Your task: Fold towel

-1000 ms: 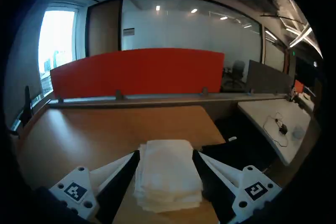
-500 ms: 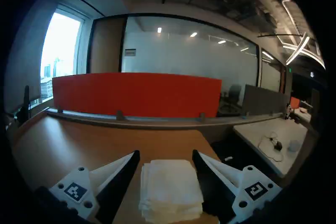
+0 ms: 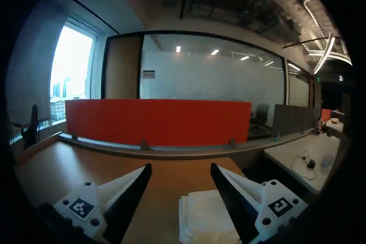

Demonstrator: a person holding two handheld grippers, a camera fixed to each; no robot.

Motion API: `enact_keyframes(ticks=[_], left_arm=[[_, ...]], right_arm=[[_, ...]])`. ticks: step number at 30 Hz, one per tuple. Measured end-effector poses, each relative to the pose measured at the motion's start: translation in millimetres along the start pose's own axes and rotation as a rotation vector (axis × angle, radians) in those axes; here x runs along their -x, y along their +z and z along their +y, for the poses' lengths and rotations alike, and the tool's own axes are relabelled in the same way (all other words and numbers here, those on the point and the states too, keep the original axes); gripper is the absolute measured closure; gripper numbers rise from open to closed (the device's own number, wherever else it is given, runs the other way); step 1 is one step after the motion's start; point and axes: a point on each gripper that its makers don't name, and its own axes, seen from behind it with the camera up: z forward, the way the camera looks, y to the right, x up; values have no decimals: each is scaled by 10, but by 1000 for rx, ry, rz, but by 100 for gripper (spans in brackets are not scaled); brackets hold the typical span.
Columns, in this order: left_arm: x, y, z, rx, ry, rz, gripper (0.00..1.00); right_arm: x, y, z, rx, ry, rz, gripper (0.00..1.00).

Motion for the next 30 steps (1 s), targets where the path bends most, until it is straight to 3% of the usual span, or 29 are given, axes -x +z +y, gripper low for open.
enact_keyframes(ticks=[6, 18, 24, 30], left_arm=[[-128, -6, -32, 1, -36, 49, 3], [-309, 31, -96, 2, -54, 118, 3], [-344, 82, -110, 6, -80, 144, 3], [-305, 113, -16, 50, -91, 163, 3]], right_arm=[[-4, 21, -313, -34, 8, -1, 0], [-258, 74, -968, -87, 21, 54, 0], [-259, 87, -1120, -98, 18, 58, 0], [-250, 73, -1173, -95, 18, 48, 0]])
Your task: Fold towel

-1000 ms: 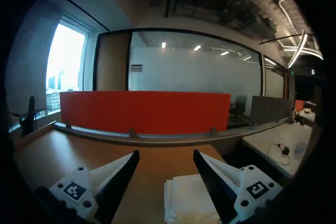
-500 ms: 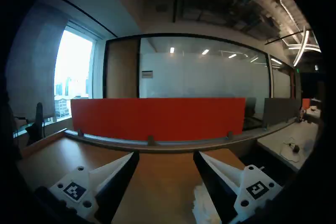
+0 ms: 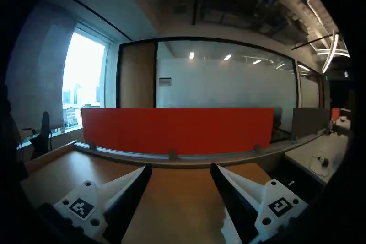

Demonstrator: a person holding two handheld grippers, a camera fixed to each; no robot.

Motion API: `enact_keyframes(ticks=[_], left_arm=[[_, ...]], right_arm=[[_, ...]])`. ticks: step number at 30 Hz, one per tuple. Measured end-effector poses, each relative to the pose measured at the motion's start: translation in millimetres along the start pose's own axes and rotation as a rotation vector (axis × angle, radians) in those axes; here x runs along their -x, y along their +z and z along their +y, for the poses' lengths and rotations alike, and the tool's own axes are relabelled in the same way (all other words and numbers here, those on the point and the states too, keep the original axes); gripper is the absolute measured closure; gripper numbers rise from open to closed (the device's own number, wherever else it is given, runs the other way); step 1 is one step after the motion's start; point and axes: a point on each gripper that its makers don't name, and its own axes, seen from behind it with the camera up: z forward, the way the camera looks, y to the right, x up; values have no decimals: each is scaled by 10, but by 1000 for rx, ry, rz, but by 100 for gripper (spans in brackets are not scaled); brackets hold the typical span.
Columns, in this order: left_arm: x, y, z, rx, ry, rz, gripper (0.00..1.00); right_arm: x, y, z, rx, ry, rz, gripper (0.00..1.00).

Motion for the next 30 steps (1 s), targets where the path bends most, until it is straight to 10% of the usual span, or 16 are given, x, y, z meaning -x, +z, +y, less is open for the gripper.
enact_keyframes(ticks=[30], left_arm=[[1186, -29, -259, -23, 27, 51, 3]], right_arm=[[455, -116, -362, 28, 33, -30, 0]])
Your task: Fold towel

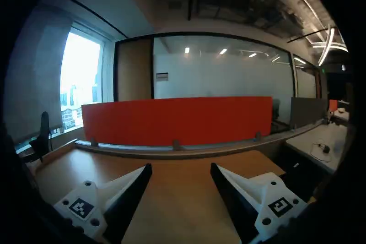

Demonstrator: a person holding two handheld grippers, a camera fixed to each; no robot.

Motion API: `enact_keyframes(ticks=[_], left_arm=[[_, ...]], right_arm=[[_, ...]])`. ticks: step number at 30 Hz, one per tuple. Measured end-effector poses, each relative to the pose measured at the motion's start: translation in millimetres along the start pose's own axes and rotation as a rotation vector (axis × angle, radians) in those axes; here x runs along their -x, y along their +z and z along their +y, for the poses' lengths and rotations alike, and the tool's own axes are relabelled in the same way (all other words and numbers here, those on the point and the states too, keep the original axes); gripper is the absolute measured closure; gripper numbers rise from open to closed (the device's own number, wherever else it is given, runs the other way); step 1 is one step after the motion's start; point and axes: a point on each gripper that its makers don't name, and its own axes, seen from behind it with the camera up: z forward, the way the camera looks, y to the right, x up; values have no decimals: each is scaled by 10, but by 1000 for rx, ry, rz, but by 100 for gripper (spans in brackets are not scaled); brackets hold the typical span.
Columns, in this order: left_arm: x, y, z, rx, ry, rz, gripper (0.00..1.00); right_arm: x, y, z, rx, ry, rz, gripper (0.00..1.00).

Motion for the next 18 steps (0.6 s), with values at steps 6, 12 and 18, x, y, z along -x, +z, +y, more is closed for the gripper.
enact_keyframes(ticks=[6, 12, 18], left_arm=[[301, 16, -44, -15, -40, 5, 3], [531, 44, -42, -26, -53, 8, 3], [654, 72, 11, -24, -46, 23, 3]], right_arm=[[97, 38, -41, 7, -12, 6, 0], [203, 70, -75, 1, -23, 4, 0], [242, 93, -92, -4, -34, 10, 0]])
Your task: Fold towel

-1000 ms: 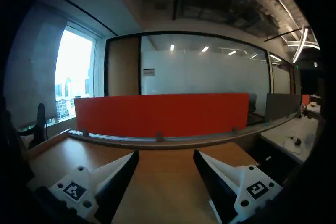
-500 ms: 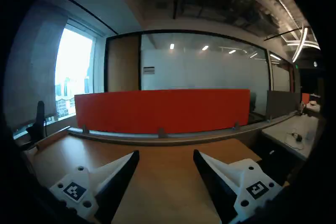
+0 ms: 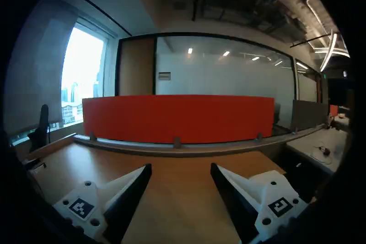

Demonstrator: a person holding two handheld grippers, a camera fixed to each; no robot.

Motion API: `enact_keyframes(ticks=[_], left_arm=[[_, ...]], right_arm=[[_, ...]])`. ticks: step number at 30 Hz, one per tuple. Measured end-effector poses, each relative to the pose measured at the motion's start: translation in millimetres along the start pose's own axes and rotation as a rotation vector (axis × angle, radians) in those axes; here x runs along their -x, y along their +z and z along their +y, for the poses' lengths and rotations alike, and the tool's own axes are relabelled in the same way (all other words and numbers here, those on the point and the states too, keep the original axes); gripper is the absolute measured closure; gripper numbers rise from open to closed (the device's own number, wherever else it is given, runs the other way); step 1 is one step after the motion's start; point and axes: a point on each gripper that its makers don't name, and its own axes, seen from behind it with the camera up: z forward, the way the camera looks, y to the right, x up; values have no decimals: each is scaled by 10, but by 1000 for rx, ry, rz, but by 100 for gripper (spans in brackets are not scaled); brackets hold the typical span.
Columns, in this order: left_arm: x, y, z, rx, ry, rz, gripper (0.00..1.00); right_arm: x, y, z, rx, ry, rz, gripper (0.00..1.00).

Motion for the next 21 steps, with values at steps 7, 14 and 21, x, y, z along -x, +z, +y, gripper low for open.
enact_keyframes(ticks=[7, 14, 21], left_arm=[[86, 25, 18, -10, 22, 11, 3], [175, 34, 63, -12, 27, 6, 3], [231, 43, 85, -12, 59, -1, 3]], right_arm=[[70, 30, 5, -4, 1, -3, 0], [82, 46, 26, -5, -6, -7, 0], [88, 41, 79, 0, 5, -9, 0]])
